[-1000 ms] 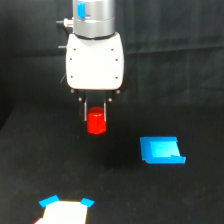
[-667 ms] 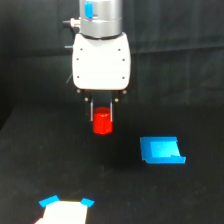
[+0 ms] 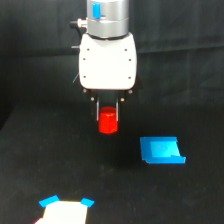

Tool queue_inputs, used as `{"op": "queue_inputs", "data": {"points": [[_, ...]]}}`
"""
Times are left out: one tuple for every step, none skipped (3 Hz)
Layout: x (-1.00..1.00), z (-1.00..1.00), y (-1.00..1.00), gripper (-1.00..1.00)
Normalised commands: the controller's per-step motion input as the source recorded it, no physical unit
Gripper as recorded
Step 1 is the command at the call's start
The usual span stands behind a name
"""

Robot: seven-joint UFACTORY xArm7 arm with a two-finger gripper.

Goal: Pick up the red object from the table

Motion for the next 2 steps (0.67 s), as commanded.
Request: {"op": "queue_inputs", "data": {"points": [[-0.21, -0.62, 0.65, -1.00], [-0.36, 0.04, 0.14, -1.00]]}}
